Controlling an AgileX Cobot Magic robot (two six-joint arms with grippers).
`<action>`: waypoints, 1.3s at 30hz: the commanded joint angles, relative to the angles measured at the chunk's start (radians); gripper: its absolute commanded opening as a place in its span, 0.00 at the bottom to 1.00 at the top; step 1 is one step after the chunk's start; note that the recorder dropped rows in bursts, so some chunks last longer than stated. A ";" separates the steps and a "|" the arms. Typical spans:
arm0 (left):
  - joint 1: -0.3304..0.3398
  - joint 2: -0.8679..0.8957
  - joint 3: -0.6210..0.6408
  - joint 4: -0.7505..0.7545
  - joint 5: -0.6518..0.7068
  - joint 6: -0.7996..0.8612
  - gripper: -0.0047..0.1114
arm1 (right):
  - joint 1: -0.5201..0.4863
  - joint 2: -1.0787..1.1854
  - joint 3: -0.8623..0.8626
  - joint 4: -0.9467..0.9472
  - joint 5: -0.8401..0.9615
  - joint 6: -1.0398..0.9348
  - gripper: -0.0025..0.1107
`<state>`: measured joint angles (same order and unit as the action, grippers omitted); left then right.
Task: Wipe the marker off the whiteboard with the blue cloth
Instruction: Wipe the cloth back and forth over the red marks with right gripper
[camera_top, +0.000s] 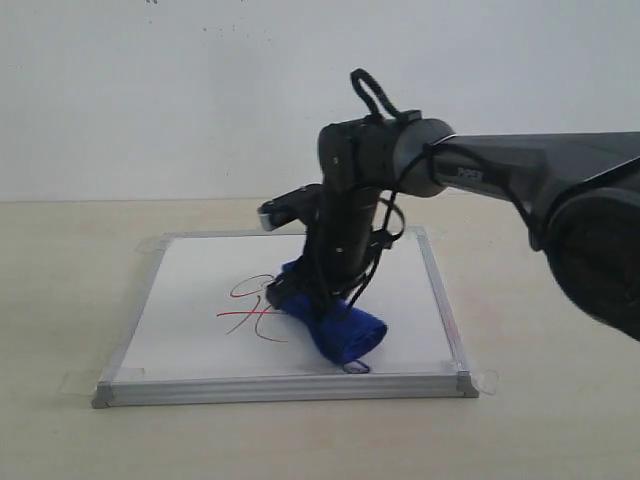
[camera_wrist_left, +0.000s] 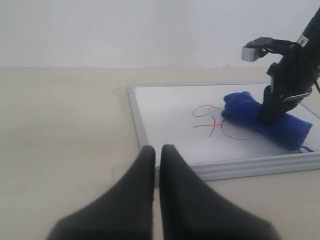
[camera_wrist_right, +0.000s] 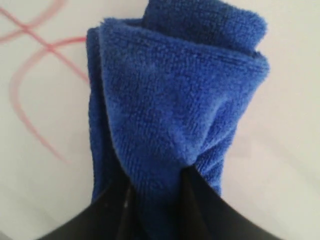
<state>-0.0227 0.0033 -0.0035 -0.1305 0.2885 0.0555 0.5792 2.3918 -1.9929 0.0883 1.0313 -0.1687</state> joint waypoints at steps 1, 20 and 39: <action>0.001 -0.003 0.004 -0.001 -0.003 0.005 0.07 | 0.032 0.013 -0.023 0.011 -0.002 -0.046 0.02; 0.001 -0.003 0.004 -0.001 -0.003 0.005 0.07 | -0.073 0.016 -0.023 -0.106 -0.014 0.115 0.02; 0.001 -0.003 0.004 -0.001 -0.003 0.005 0.07 | -0.045 0.016 -0.023 -0.425 -0.059 0.349 0.02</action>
<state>-0.0227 0.0033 -0.0035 -0.1305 0.2885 0.0555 0.5476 2.4070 -2.0139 -0.2912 0.9536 0.1268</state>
